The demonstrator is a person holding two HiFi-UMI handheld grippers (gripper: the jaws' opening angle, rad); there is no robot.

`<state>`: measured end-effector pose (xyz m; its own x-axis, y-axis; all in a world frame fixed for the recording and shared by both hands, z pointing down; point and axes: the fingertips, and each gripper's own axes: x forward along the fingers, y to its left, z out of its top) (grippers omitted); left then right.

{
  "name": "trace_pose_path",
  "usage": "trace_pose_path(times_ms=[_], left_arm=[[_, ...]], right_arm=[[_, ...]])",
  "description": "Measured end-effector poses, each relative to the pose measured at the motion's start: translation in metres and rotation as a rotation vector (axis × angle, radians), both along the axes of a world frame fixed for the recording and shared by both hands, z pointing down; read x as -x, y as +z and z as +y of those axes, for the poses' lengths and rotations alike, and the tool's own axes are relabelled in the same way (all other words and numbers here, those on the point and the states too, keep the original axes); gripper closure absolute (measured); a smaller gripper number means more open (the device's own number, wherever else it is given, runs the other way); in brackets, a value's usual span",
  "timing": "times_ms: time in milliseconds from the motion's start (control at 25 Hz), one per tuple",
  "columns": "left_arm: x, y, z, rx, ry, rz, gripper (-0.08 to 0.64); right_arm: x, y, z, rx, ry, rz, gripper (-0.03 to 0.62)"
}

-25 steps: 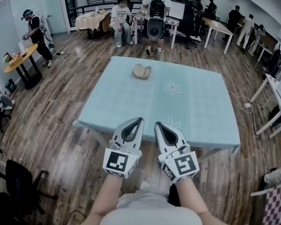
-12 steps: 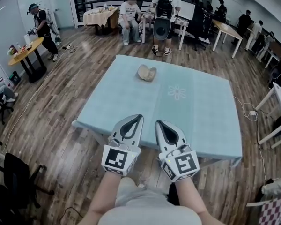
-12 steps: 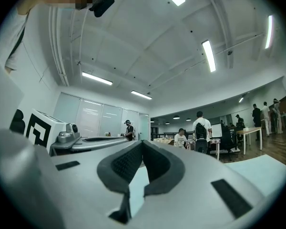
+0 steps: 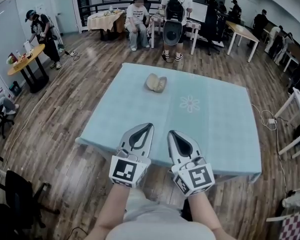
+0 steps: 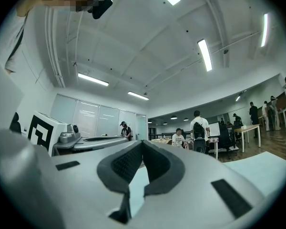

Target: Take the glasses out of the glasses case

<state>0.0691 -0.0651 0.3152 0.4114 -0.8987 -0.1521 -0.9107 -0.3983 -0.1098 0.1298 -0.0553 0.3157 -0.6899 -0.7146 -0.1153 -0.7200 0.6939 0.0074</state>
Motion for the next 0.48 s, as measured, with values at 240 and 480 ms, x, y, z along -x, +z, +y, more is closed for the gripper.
trace_pose_path(times_ms=[240,480], left_arm=[[0.009,0.003,-0.033,0.005,0.045,-0.017,0.552],[0.033,0.001,-0.070,0.004,0.074,-0.032,0.552]], right_arm=[[0.007,0.004,-0.028,0.015,0.036,-0.008,0.584],[0.028,0.007,-0.058,0.018,0.073,0.000,0.584]])
